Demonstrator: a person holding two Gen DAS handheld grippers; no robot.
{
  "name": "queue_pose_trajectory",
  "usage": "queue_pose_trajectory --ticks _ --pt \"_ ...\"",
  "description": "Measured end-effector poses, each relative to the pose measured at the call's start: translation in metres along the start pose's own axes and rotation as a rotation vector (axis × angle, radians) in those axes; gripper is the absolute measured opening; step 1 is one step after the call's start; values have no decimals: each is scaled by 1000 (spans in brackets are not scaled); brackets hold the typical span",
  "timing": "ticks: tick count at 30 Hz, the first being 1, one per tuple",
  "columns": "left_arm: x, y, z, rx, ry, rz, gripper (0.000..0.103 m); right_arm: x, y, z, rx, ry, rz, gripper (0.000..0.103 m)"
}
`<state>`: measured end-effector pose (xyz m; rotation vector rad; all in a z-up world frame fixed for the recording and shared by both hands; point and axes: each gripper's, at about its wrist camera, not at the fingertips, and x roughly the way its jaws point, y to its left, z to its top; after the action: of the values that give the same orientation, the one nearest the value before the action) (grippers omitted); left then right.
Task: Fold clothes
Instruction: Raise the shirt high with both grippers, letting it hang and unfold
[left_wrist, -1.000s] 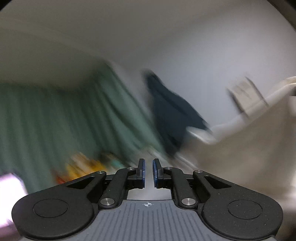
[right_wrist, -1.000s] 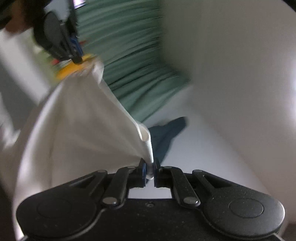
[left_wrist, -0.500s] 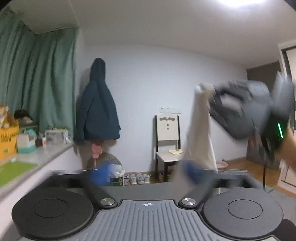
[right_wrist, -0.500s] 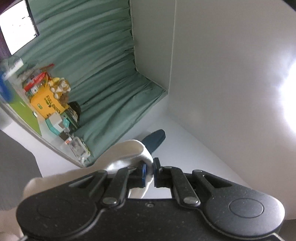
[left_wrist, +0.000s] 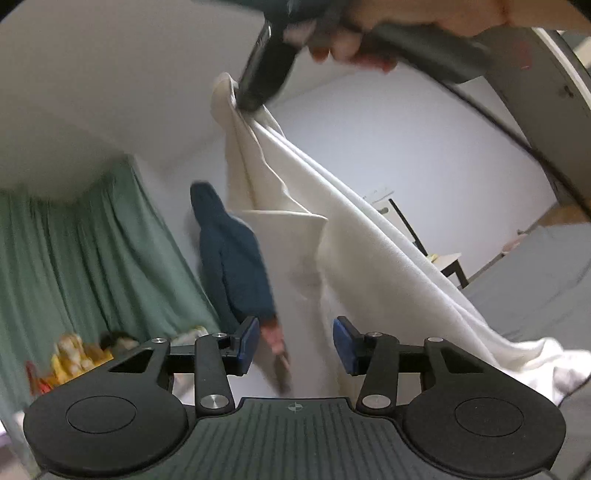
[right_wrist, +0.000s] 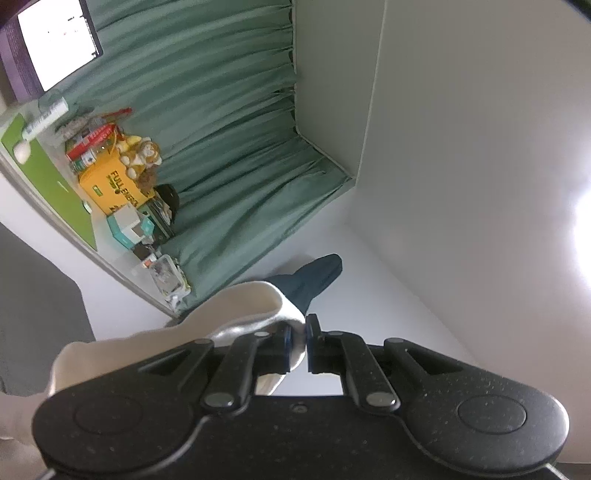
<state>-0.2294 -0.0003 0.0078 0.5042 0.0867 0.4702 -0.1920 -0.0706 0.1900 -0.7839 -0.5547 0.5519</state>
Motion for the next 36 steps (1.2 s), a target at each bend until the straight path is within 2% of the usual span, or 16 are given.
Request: queue_pose_trajectory --ticks 4,7,9,11,13,16,19,20,21,25,27,31,33,36 --pt "5 -8 -4 -14 -28 -22 47 -5 4 4 -11 -14 12 8" --pt "4 -16 -4 -19 -29 35 47 -8 6 7 -16 -26 23 8" --pt "6 -13 -4 -50 -25 110 47 -11 8 7 -24 -35 26 8" --pt "12 -1 -6 -96 -15 137 46 -15 8 6 -29 -44 29 8" --pt "17 4 -8 -102 -1 124 29 -20 7 6 -21 -51 39 8" --pt "26 10 -11 -95 10 147 21 -27 5 7 -11 -58 40 8" --pt "22 32 -16 -151 6 215 19 -31 6 1 -39 -52 11 8" --pt "21 40 -17 -168 5 239 6 -33 6 -2 -46 -49 3 8" --pt "20 48 -18 -183 3 261 3 -35 5 -6 -34 -43 2 8" --pt "24 76 -16 -152 -15 323 3 -52 13 -21 -14 -37 -21 8" --pt "35 93 -3 -136 -41 363 3 -61 20 -27 -20 -37 -37 8" --pt "41 132 42 -48 -161 425 3 -66 23 -33 -11 -32 -84 8" --pt "24 150 71 -7 -247 447 3 -63 12 -29 35 -41 -127 8" --pt "6 163 124 58 -388 470 3 -62 -17 -16 111 -81 -240 8"
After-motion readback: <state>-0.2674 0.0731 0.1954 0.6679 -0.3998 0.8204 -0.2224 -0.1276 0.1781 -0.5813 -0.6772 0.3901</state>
